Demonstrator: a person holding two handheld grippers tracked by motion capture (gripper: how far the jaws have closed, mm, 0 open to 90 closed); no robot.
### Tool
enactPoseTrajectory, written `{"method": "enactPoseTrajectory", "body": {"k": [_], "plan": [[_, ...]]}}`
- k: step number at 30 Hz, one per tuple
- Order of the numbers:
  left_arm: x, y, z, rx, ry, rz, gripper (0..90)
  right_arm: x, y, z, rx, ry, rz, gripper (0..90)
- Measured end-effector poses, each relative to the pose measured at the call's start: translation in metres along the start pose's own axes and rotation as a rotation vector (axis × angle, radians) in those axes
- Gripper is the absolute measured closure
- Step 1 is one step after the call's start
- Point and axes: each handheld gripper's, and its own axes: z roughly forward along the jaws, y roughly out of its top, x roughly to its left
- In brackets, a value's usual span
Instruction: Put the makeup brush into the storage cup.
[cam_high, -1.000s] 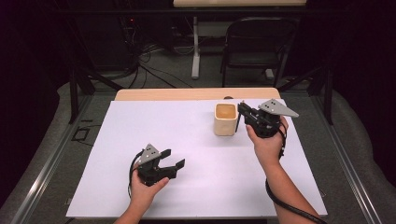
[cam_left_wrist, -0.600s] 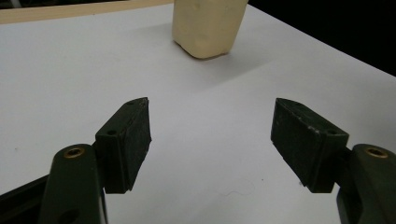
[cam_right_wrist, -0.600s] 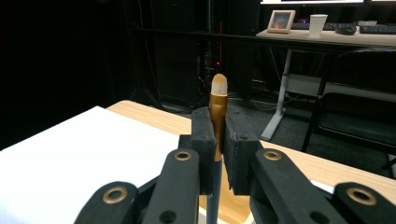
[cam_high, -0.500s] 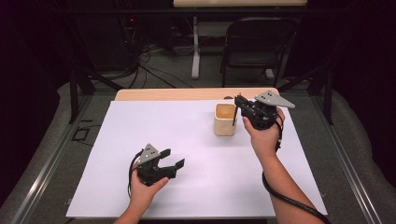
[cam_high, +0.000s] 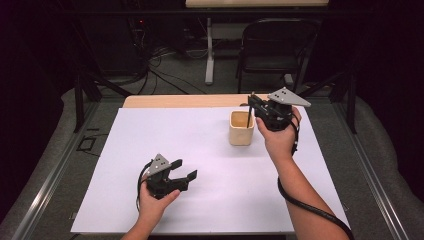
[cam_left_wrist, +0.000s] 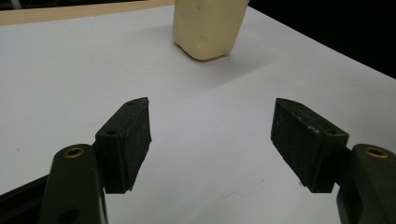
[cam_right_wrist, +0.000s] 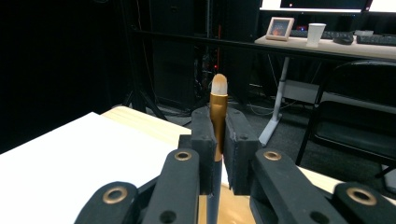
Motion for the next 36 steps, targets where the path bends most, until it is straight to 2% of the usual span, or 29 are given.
{"method": "enactPoseTrajectory", "body": {"k": [17,27,36], "plan": [[0.002,0.000,-0.002,-0.001,0.000,-0.007,29.0,-0.001,0.010,0.019,0.020,-0.018,-0.006,83.6],[0.003,0.000,-0.003,-0.007,0.003,-0.018,29.0,-0.005,0.005,0.029,0.035,-0.030,0.002,83.6],[0.004,-0.001,-0.003,-0.006,0.002,-0.018,29.0,-0.013,-0.007,0.036,0.050,-0.045,0.031,83.6]]}}
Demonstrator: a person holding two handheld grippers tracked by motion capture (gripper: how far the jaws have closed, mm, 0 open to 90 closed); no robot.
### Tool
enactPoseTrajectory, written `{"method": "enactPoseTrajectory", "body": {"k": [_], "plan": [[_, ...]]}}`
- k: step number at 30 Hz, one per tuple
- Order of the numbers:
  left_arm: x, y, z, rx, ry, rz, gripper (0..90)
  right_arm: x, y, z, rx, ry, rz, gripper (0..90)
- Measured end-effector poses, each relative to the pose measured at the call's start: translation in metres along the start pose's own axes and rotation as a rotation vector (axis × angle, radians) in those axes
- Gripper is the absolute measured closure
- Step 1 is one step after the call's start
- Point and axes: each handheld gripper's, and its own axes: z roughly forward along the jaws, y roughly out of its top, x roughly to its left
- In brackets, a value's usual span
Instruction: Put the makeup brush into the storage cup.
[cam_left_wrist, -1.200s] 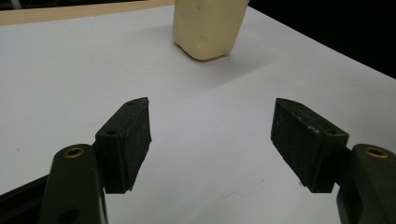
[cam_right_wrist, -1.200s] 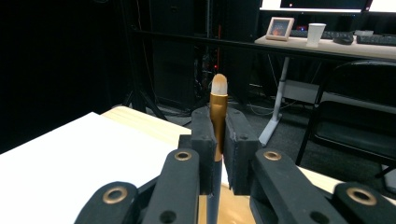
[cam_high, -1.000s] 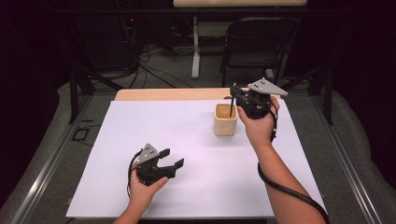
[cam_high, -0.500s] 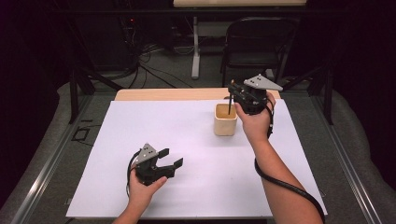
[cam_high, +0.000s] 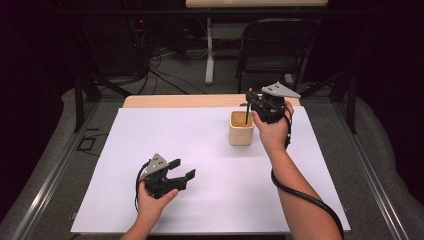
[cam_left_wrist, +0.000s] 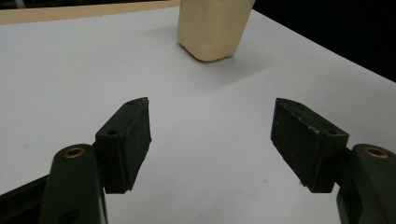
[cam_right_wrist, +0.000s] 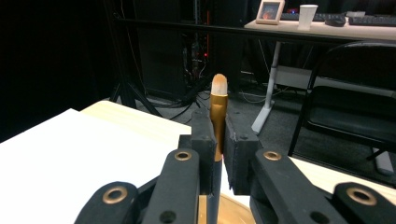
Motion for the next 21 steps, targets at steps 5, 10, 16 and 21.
{"method": "enactPoseTrajectory", "body": {"k": [5,10,16,21], "plan": [[0.000,0.000,0.000,-0.001,0.004,0.000,29.0,-0.002,-0.006,0.003,0.010,-0.002,0.003,83.6],[0.001,-0.001,0.000,0.005,0.002,0.001,29.1,-0.003,-0.011,0.006,0.022,-0.005,0.006,83.5],[0.001,-0.001,0.000,0.004,0.004,-0.003,29.1,-0.004,-0.018,0.009,0.037,-0.007,0.013,83.6],[0.002,0.000,0.000,0.004,0.005,0.001,29.1,-0.003,-0.023,0.010,0.047,-0.007,0.012,83.6]]}}
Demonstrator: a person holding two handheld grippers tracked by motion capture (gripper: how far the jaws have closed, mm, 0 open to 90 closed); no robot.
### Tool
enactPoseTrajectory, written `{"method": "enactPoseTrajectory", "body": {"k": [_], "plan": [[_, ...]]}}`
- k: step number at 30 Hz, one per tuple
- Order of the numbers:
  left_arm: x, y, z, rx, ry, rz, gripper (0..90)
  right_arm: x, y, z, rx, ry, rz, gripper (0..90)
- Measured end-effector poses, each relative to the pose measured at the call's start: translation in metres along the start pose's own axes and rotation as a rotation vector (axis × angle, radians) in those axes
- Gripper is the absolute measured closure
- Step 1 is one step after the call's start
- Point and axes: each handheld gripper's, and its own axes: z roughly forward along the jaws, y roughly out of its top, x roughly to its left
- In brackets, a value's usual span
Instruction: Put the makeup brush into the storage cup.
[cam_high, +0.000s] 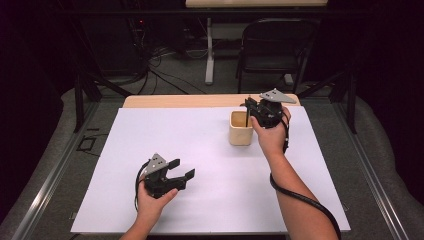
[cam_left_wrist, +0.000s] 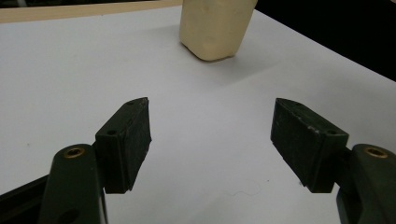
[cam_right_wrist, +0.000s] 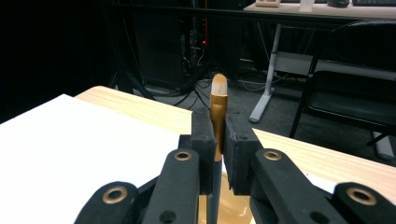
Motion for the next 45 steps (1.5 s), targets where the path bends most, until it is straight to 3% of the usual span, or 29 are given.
{"method": "enactPoseTrajectory", "body": {"k": [32,45], "plan": [[0.000,-0.001,0.000,0.002,0.000,-0.006,29.1,0.002,-0.031,0.010,0.061,0.013,0.000,83.5],[0.000,-0.001,0.001,0.001,0.000,-0.007,29.1,0.003,-0.035,0.011,0.071,0.021,0.000,83.5]]}}
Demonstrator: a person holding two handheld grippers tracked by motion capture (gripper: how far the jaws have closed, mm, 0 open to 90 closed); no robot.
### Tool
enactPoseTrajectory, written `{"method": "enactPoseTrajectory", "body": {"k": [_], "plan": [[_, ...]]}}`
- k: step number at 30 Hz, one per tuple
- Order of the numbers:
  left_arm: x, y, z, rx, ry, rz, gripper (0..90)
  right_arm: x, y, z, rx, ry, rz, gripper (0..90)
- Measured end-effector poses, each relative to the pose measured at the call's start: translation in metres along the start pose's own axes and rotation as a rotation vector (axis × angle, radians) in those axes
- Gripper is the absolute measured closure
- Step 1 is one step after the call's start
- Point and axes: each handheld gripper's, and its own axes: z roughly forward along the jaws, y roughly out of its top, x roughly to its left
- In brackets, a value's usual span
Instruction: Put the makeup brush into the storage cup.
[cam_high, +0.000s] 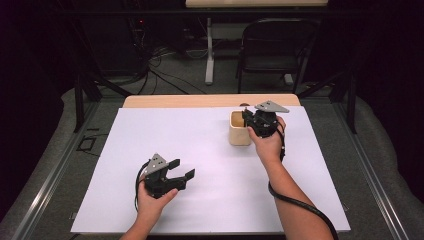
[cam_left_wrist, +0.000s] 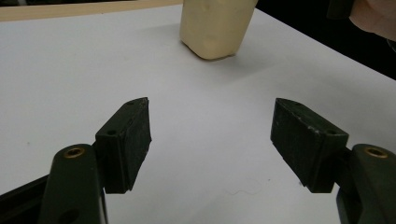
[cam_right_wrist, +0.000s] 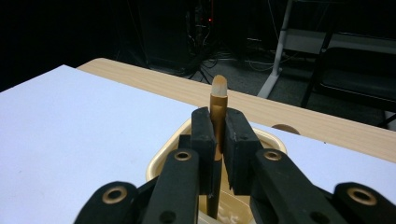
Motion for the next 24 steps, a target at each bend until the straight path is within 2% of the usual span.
{"method": "enactPoseTrajectory", "body": {"k": [10,24], "plan": [[0.0003,-0.0001,0.0001,0.001,0.000,-0.001,29.1,-0.0001,-0.0036,0.0010,0.023,0.003,0.000,83.5],[0.0000,0.0002,0.0000,-0.002,0.003,0.000,29.1,-0.0010,-0.0055,0.0006,0.020,0.003,0.002,83.4]]}}
